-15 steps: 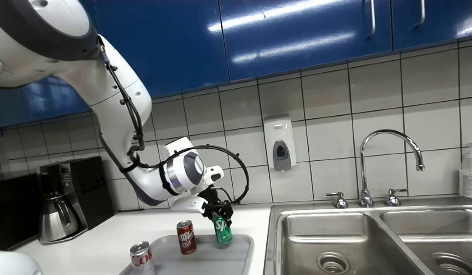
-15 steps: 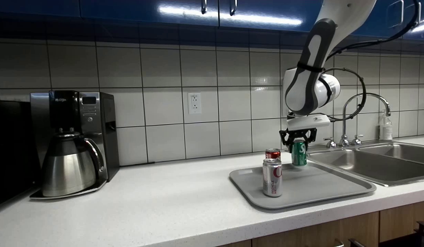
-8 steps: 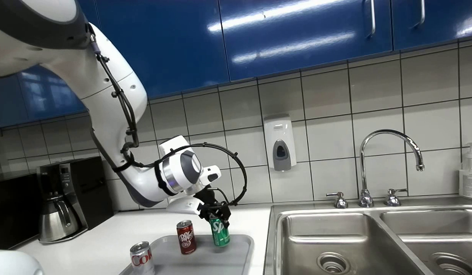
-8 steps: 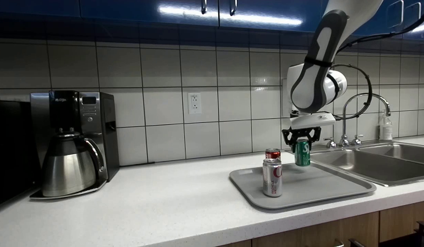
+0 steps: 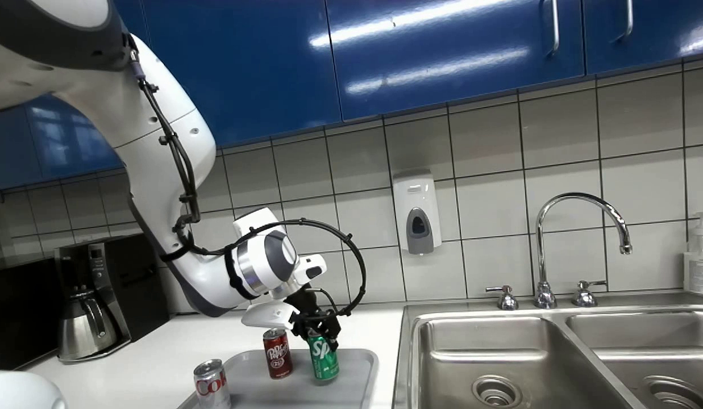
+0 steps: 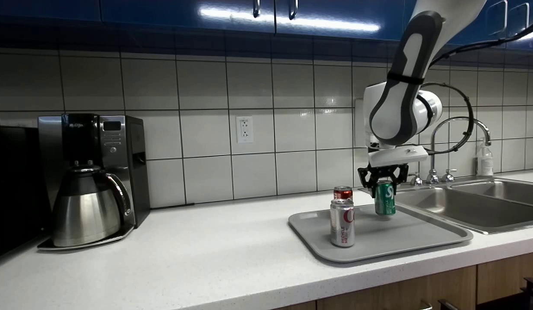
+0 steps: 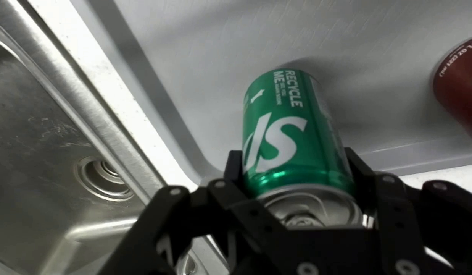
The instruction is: Put the cans on the grey tray
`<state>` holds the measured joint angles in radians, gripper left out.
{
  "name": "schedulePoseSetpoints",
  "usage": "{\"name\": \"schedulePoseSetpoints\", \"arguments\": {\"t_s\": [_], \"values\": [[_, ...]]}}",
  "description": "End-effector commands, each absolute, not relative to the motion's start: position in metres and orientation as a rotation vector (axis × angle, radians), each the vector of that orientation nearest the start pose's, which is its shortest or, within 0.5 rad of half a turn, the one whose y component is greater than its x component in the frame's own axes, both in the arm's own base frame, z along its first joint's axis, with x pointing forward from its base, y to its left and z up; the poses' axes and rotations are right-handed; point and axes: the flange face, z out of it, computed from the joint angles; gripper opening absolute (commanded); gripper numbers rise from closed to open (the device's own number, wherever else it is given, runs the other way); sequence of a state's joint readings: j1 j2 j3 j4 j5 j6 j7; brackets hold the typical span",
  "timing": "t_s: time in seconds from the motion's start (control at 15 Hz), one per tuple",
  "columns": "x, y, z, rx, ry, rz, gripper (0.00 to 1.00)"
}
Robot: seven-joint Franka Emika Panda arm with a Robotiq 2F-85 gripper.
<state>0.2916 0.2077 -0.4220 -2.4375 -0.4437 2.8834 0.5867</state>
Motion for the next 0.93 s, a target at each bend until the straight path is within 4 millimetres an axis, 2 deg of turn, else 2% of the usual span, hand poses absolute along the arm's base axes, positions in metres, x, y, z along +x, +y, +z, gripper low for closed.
{"name": "schedulePoseSetpoints", "arguments": {"t_s": [0.0, 0.47, 0.53, 0.73, 0.87], "values": [[0.4983, -0.0415, 0.2548, -3.254, 0.443, -0.508, 0.39], [0.4925, -0.0402, 0.2489, -3.256, 0.418, -0.506, 0.39], [0.492, -0.0398, 0.2489, -3.259, 0.414, -0.505, 0.88], [0.4926, -0.0412, 0.2524, -3.267, 0.404, -0.521, 1.0], [0.4935, -0.0427, 0.2569, -3.271, 0.402, -0.545, 1.0]]}}
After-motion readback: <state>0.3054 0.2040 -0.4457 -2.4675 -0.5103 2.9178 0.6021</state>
